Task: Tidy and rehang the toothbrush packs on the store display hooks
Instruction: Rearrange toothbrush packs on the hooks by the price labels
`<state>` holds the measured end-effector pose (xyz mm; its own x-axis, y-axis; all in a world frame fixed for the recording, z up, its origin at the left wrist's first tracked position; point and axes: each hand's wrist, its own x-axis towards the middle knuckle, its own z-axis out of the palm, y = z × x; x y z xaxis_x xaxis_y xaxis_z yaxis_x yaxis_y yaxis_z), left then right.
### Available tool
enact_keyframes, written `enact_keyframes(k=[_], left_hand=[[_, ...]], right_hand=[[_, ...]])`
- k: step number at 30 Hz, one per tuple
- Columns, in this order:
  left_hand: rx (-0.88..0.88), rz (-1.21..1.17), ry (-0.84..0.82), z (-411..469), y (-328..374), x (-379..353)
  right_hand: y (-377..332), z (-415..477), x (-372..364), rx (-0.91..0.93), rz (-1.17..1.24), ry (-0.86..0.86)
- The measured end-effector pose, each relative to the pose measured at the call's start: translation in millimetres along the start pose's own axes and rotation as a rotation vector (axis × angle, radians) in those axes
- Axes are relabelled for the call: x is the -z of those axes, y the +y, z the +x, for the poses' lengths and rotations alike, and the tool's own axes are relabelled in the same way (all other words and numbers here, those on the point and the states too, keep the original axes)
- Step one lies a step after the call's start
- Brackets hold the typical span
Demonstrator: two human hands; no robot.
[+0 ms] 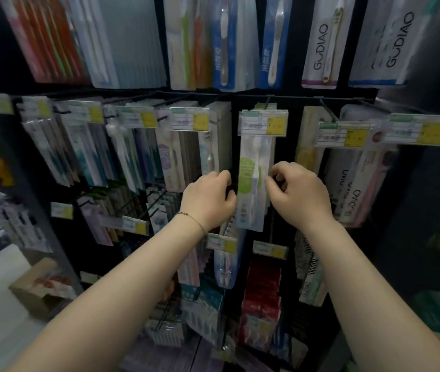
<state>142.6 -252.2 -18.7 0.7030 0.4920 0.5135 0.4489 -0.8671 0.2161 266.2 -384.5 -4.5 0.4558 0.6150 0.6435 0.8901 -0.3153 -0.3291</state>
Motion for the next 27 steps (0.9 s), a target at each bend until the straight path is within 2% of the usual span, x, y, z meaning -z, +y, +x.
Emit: enact_keyframes(k=[10,17,27], left_hand=[[0.033,0.15,-0.135,-8,-108,23],[0.05,0.183,-0.164,-9,-182,46],[0.079,0.142,-0.185,-9,-246,52]], right_hand=[[-91,27,-56,0.092,-0.13,-0.106],[-142,38,-106,0.058,-0.222,-0.173],[-192,41,-169,-0.014,-0.162,-0.27]])
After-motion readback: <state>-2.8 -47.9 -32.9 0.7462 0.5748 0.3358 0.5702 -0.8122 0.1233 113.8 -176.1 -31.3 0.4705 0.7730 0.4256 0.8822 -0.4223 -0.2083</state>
